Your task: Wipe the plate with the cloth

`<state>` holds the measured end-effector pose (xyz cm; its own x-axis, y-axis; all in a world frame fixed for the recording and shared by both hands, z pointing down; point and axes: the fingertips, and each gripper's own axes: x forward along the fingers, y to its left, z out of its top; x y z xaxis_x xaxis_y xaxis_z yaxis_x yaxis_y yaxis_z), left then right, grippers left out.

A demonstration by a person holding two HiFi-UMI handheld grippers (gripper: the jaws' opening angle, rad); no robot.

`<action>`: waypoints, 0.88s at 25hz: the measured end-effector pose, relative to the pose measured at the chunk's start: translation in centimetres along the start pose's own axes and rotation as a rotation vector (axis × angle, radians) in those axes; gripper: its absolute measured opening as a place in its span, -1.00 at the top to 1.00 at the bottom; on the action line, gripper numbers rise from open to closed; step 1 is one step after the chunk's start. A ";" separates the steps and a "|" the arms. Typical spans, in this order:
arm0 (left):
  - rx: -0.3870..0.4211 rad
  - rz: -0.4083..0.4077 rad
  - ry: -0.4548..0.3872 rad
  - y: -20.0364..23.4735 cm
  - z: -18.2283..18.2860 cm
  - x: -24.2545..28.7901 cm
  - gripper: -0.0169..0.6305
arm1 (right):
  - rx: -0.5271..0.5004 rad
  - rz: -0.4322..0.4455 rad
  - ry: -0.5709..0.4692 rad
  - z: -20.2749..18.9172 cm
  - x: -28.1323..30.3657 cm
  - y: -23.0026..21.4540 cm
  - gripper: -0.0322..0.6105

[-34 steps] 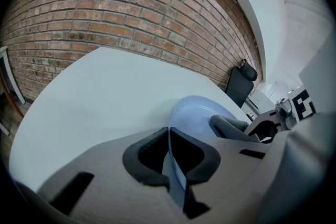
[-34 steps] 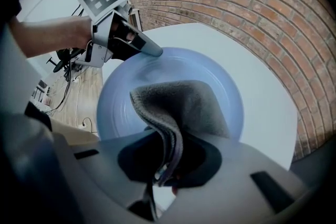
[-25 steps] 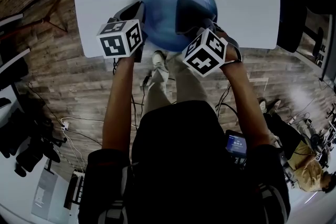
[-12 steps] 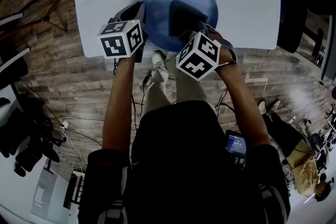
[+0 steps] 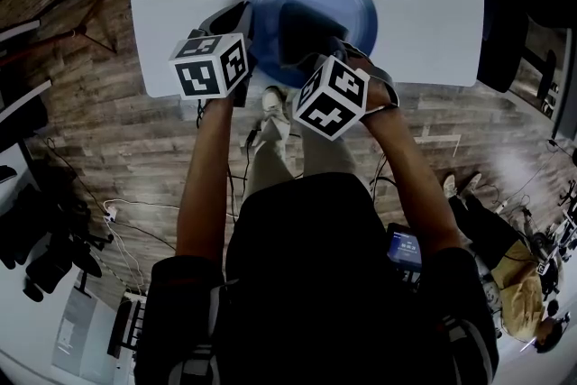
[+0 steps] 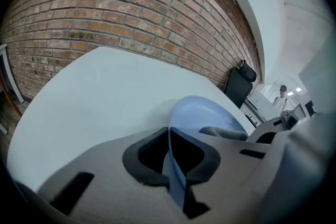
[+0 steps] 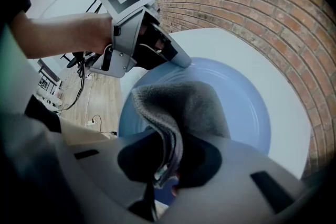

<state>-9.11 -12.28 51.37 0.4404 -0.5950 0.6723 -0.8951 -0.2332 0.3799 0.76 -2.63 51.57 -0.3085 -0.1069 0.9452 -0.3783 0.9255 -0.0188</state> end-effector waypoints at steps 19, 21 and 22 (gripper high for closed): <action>0.012 0.008 -0.003 0.1 0.0 0.1 0.86 | 0.011 -0.018 -0.064 2.7 1.0 -1.3 0.73; 0.016 0.007 -0.005 0.1 -0.1 0.2 0.86 | 0.011 -0.017 -0.057 2.6 1.1 -1.2 0.73; 0.017 0.004 -0.005 0.0 -0.2 0.2 0.86 | 0.012 -0.014 -0.056 2.6 1.1 -1.2 0.73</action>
<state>-9.03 -12.26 51.65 0.4367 -0.5998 0.6705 -0.8978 -0.2441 0.3665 -1.39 -4.81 51.81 -0.3508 -0.1405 0.9258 -0.3934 0.9193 -0.0096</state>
